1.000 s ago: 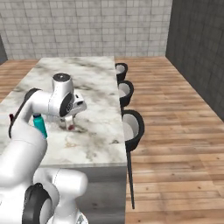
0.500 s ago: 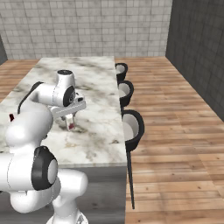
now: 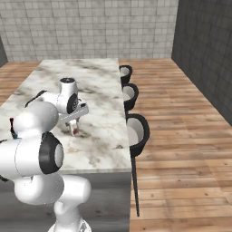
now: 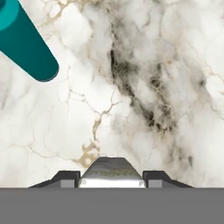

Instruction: Move the drinks to the dining counter.

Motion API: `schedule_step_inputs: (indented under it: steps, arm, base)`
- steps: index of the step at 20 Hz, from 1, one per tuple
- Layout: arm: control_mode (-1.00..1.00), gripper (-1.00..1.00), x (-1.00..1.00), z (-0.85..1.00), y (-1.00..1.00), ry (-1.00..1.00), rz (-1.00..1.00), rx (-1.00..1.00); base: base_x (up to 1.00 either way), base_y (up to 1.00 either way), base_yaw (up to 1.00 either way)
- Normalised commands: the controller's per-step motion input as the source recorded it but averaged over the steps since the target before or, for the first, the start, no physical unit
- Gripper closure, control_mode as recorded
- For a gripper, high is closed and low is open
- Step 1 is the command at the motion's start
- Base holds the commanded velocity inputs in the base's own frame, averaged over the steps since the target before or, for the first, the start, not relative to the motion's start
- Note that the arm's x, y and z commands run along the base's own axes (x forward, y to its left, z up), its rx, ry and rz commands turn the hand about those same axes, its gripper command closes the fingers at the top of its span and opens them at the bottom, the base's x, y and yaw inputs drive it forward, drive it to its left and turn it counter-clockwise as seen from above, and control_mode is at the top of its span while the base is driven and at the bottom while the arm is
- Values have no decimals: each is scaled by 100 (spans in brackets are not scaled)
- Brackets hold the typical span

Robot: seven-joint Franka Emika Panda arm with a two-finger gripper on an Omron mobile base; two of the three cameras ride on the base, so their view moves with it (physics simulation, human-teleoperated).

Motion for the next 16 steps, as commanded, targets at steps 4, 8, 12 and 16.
schedule_step_inputs:
  steps: [4,8,12,16]
  arm:
    - [-100,100,52,-30,0,-1,1,0]
    - [-100,100,48,-33,1,0,1,0]
    - [-100,100,24,-39,4,1,3,0]
    - [-100,100,24,-45,1,2,2,0]
  base:
    - [0,0,0]
    - [0,0,0]
    - [0,0,0]
    - [0,0,0]
